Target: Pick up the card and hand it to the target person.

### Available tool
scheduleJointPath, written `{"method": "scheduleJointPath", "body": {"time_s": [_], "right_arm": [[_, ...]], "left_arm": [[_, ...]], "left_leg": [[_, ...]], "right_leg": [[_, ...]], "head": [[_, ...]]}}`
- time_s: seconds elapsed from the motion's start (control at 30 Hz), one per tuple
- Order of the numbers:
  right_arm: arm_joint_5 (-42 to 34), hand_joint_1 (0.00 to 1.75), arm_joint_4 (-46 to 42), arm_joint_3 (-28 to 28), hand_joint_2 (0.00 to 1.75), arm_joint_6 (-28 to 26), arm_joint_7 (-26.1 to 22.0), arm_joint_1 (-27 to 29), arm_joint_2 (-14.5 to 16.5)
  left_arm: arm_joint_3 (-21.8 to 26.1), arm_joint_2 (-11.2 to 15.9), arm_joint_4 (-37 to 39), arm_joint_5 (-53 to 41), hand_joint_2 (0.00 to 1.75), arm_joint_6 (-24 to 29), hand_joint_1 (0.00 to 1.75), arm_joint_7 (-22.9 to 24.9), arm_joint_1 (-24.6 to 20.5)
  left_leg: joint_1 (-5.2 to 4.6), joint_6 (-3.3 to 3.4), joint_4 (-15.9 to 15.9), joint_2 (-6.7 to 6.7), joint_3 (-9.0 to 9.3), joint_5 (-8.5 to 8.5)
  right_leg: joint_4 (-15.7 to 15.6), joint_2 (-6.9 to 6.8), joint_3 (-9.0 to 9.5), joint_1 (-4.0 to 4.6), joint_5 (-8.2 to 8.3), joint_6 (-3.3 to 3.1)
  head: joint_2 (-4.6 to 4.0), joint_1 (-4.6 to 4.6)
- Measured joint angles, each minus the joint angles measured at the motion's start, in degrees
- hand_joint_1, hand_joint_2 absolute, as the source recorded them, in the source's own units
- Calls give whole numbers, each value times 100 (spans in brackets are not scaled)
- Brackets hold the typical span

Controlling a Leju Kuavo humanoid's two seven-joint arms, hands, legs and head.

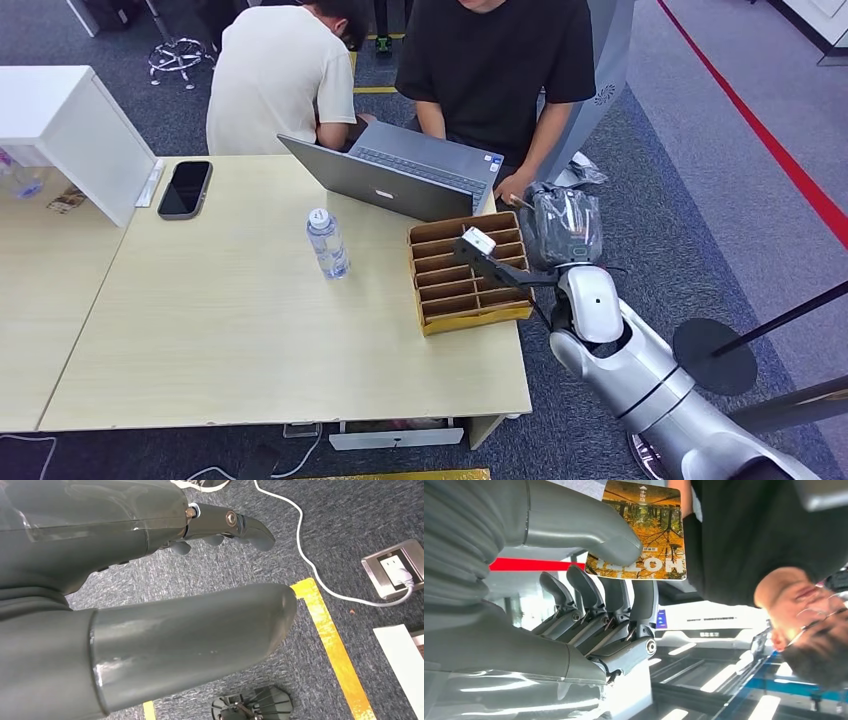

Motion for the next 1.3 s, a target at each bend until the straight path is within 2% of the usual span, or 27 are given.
{"method": "scheduleJointPath", "body": {"time_s": [0.37, 0.73, 1.3], "right_arm": [[-385, 147, 164, -163, 175, -306, -316, -339, -2], [-764, 148, 978, -154, 175, -389, -592, -775, 125], [-982, 148, 1957, -68, 175, -403, -740, -1015, 395]], "left_arm": [[-2, -5, 0, -131, 0, -60, 0, 61, -31], [-2, -25, 0, -238, 0, -154, 0, 132, -117], [-2, -51, 0, -296, 0, -217, 0, 186, -176]], "left_leg": [[0, 0, 0, -1, -2, 0], [0, 0, 0, -5, -4, 0], [0, 0, 0, -5, -5, 0]], "right_leg": [[0, -1, 0, 0, 0, 0], [1, -3, 0, 0, 0, 0], [1, -3, 0, 0, 0, 0]], "head": [[0, -1], [0, 0], [0, -1]]}}
